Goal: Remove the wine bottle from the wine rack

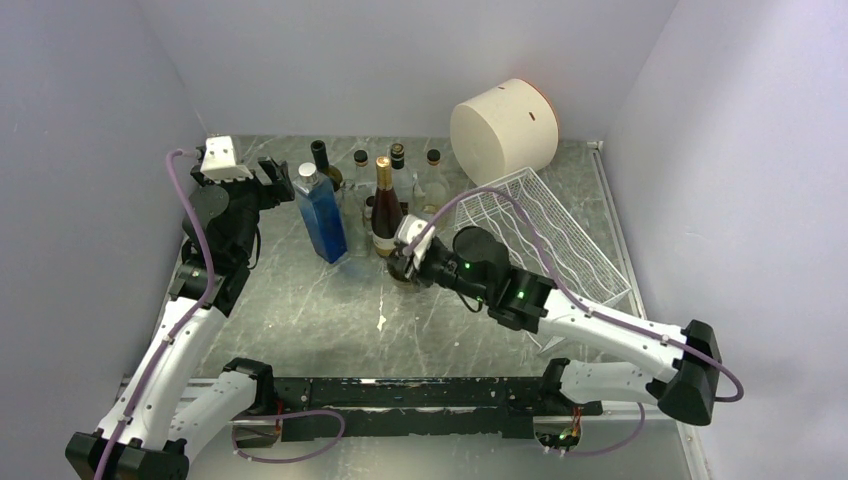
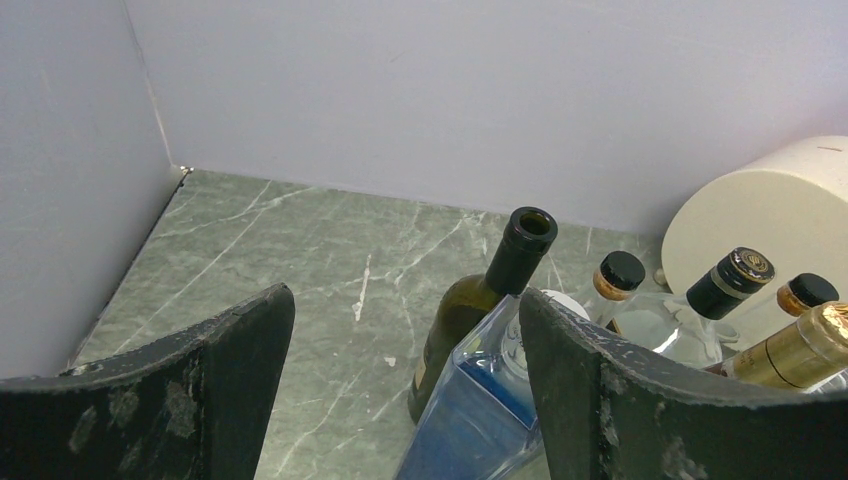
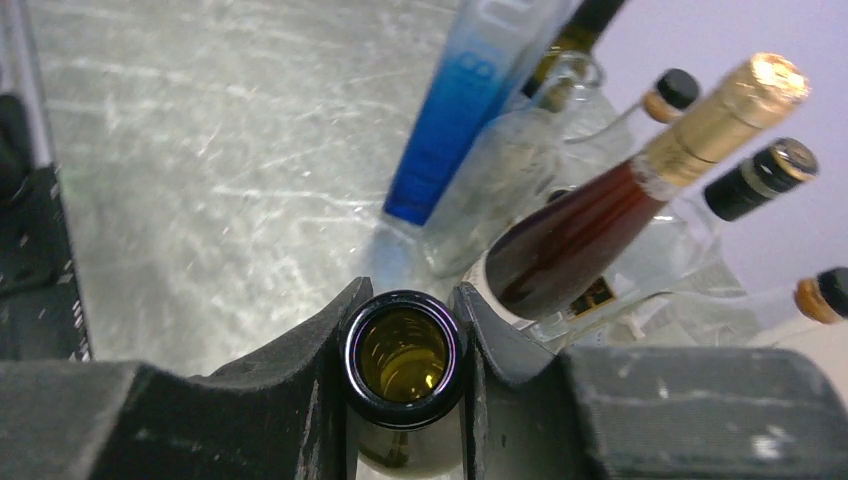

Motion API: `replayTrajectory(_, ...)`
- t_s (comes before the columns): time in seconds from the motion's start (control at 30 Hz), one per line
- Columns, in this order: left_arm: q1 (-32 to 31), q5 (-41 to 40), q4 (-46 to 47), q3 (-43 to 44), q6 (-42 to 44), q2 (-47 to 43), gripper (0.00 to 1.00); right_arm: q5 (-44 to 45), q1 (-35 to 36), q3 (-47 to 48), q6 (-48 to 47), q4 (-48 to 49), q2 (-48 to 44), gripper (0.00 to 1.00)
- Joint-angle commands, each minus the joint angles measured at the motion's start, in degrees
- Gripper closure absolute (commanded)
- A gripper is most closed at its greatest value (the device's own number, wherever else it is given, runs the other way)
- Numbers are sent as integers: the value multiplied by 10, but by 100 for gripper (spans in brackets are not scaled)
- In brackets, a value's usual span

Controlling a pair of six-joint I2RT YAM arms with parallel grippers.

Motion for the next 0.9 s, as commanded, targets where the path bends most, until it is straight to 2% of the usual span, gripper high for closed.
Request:
replayTrajectory(0.0,2,11,3,18,-6,2,13,37,-38,5,62,150,20,100)
replayTrajectory(0.57,2,10,2,20,-2,3,13,28,-187,51,166,207,108,100)
replayTrajectory(0.87,2,7,4,20,-1,2,13,24,-219,91,166,209,158,100)
